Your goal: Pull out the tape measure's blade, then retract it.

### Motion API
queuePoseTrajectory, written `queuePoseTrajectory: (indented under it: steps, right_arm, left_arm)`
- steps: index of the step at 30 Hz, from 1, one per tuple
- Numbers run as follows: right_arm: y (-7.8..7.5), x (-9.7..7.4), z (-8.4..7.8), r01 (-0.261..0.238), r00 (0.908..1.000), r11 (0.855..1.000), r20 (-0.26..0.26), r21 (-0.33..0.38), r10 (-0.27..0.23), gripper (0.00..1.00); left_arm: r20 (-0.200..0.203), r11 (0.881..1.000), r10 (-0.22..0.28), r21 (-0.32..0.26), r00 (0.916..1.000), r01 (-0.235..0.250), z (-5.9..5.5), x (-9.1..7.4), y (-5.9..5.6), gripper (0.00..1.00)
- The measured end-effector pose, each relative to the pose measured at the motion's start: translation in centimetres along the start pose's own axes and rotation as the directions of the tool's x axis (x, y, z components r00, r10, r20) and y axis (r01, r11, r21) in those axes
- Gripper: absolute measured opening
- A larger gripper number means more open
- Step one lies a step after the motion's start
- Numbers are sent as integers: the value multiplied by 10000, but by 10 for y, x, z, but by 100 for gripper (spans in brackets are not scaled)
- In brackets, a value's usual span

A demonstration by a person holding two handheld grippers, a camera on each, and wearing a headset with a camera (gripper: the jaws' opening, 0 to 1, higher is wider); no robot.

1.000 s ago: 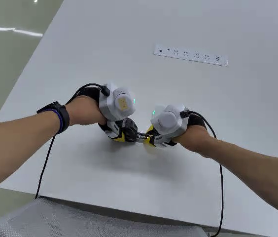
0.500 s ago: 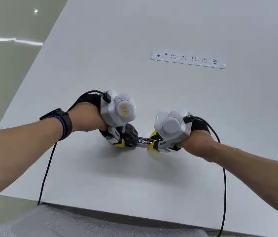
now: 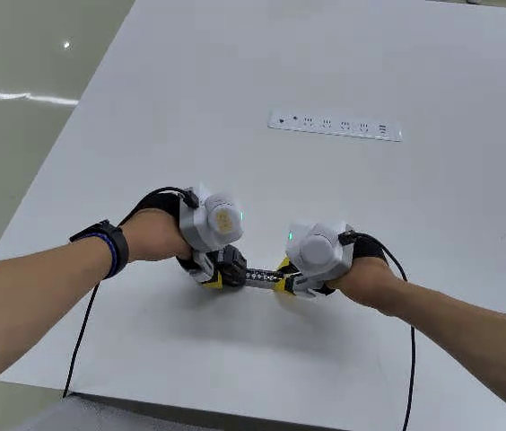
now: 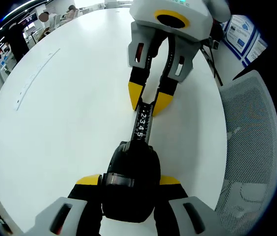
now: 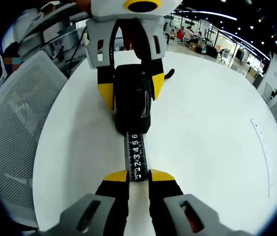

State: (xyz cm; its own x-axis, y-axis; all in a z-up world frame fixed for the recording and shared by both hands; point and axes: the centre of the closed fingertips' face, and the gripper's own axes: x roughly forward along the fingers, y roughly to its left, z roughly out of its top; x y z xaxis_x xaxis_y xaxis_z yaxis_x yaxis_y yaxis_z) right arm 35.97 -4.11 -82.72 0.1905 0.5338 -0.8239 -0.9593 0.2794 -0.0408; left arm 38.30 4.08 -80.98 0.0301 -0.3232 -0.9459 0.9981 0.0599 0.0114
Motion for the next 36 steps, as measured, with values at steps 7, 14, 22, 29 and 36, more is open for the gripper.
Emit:
queuePoseTrajectory:
  steps: [7, 14, 22, 29, 36]
  right_arm:
    - [-1, -7, -9, 61, 10000, 9999, 37, 112, -62, 13]
    - [-2, -14, -18, 127, 9999, 9996, 86, 250, -130, 13]
    - [-1, -23, -32, 212, 9998, 9992, -9, 336, -212, 13]
    - [-2, -30, -42, 291, 9996, 9987, -73, 419, -288, 13]
    - [-1, -34, -48, 338, 9994, 9984, -90, 460, -335, 13]
  left_arm:
    - [-188, 10000, 11, 11, 9998, -11, 0, 1, -1, 38]
    - [-295, 10000, -22, 26, 9996, 23, 2, 1, -1, 38]
    - [-313, 10000, -27, 40, 9995, 29, 2, 1, -2, 38]
    - [-382, 10000, -28, 49, 9993, 30, 2, 1, -3, 38]
    - [-425, 10000, -19, 93, 9991, 23, 1, 0, -3, 38]
